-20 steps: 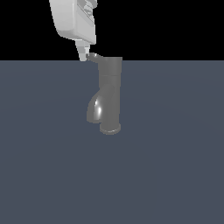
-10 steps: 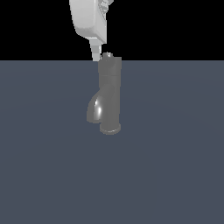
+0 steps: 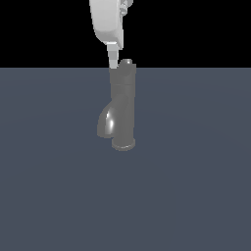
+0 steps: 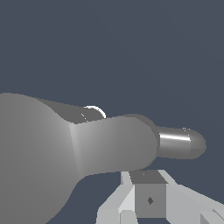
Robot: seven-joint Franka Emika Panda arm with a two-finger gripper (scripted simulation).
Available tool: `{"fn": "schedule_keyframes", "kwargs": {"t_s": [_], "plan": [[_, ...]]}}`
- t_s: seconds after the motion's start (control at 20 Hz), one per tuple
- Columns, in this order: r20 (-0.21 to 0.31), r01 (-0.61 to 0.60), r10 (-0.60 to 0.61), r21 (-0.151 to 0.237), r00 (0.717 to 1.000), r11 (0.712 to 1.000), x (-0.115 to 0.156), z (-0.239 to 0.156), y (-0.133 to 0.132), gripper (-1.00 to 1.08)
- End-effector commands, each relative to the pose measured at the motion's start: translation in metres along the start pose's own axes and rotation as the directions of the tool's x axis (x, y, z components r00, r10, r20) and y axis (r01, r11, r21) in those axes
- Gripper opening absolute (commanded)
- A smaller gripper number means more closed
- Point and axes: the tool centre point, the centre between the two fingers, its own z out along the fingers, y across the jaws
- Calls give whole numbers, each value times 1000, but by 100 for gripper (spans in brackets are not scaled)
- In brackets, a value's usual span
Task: Turn on the faucet by rotating a designated handle.
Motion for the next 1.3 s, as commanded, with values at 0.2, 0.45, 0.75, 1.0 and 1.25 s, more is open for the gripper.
{"fn": "schedule_keyframes", "kwargs": {"t_s": [0.2,0.45,0.75,1.0,1.25], "plan": [[-1,-81,81,11,997,997,69,0,-19,-100],[8,-5,5,1,1000,1000,31,0,-19,-100],[6,-26,26,3,1000,1000,47,0,-36,-100],[4,-42,42,5,999,999,61,0,-49,-100],[2,-57,57,7,998,998,74,-1,-62,-100]]}}
